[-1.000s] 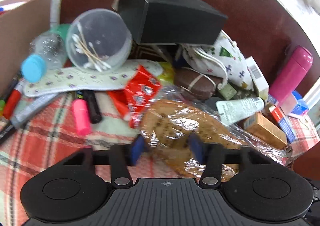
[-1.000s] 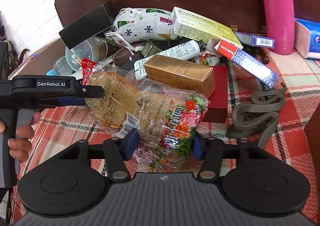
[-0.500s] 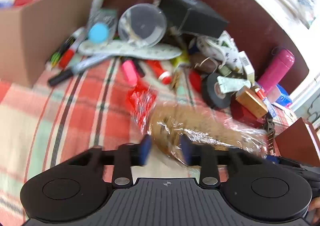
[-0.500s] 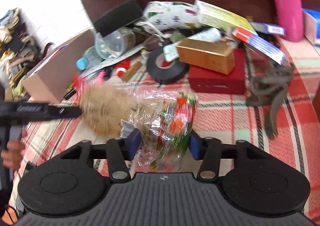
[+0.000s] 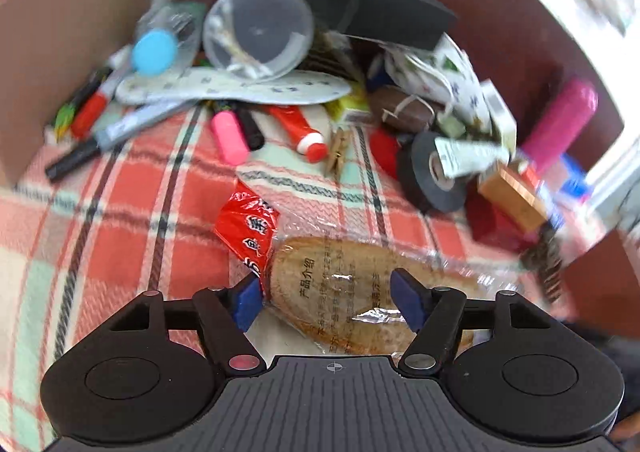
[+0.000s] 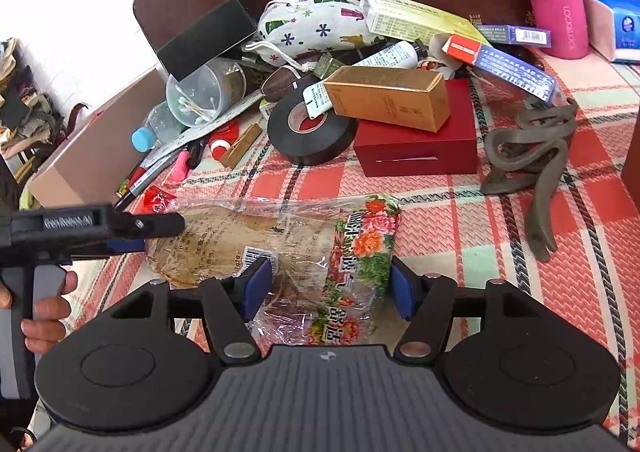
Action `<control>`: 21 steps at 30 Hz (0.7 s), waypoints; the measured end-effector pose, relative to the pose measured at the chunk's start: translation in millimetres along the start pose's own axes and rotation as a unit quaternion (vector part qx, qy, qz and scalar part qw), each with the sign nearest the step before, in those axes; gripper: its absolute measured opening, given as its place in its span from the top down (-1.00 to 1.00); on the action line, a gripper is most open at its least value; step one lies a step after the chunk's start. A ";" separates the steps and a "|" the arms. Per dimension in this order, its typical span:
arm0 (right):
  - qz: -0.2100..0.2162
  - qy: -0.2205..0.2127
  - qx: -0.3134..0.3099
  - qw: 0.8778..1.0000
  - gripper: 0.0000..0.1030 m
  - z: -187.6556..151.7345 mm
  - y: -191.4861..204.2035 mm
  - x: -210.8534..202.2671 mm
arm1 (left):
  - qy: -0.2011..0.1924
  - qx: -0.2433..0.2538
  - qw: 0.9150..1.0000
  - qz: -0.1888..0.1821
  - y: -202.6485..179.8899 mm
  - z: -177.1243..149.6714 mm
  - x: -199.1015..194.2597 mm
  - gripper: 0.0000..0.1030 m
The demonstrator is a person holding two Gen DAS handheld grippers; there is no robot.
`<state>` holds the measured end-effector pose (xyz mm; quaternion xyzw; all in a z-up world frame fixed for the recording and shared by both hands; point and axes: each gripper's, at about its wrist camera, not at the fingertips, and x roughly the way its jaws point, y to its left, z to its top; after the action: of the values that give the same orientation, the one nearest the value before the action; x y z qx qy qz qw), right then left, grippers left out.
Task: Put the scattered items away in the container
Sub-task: 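Grasp the bread bag with the left tool while the right tool grasps the flowered snack bag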
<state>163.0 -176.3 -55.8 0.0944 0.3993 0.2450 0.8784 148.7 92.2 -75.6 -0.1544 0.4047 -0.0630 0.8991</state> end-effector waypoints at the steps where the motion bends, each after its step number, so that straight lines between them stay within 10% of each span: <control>1: -0.002 0.001 -0.003 1.000 -0.33 0.5 0.8 0.9 | -0.002 0.017 1.000 0.012 -4.7 -1.9 0.3 -0.33; 7: -0.007 -0.009 0.009 1.000 0.00 -2.1 -3.5 -4.3 | -0.001 0.001 1.000 0.019 0.8 -1.3 -8.1 0.30; 13: 0.001 -0.004 0.000 1.000 0.07 -4.4 6.8 -6.4 | -0.006 -0.003 0.999 0.033 -0.7 -5.8 -10.0 -0.33; 18: -0.013 -0.007 -0.019 1.000 0.20 -2.8 17.9 -11.6 | -0.008 0.000 0.999 0.042 2.6 -6.4 -20.4 0.44; 21: -0.002 -0.017 -0.030 0.999 0.32 3.3 27.3 -19.4 | -0.020 -0.009 0.999 0.035 9.1 -6.3 -36.9 0.55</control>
<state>144.8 -162.5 -31.1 0.0715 0.3767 0.2530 0.8882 119.3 108.2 -56.4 -0.1495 0.3921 -0.0250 0.9074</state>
